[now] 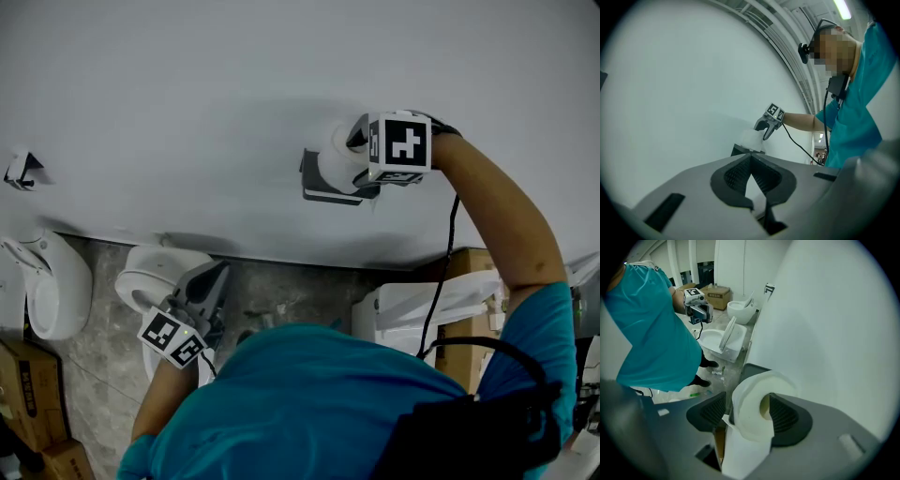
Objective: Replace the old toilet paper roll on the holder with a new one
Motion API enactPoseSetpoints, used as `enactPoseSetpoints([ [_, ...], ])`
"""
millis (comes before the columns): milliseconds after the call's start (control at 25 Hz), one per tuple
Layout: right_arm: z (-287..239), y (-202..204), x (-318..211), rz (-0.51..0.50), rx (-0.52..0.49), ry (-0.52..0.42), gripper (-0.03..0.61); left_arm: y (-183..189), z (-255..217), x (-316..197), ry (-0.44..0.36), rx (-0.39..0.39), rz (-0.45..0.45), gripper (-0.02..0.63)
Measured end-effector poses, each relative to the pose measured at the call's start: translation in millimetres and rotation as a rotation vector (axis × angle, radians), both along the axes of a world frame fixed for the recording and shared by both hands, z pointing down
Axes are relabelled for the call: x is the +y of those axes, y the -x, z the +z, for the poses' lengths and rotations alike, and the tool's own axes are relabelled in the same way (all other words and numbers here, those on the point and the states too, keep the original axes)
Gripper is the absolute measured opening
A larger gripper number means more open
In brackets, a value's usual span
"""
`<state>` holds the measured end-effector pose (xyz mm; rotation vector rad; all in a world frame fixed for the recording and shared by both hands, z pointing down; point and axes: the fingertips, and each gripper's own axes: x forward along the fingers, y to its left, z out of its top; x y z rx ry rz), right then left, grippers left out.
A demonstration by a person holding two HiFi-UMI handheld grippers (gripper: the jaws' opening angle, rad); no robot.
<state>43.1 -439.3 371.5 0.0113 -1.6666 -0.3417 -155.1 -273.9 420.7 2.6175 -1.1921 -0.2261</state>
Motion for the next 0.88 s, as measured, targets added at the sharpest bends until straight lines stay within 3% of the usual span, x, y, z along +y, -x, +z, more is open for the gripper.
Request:
enactPoseSetpoints([
  [280, 18, -5, -4, 0.017, 0.094, 0.015, 0.277, 5, 3, 2, 0.004, 0.007, -0.009, 0.008],
  [400, 21, -4, -9, 0.024, 0.092, -0.009, 0.195, 5, 4, 4, 0.005, 0.008, -0.007, 0.008],
  [520, 20, -5, -7, 0.034, 0.064, 0.005, 0.167, 8, 3, 4, 0.004, 0.012, -0.011, 0.008],
  [680, 13, -10, -4, 0.058, -0.003, -0.009, 0.158, 8, 2, 4, 0.004, 0.015, -0.009, 0.008],
  [880, -18, -16, 11, 0.138, -0.228, 0.020, 0.155, 3, -2, 4, -0.002, 0.014, 0.007, 0.008],
])
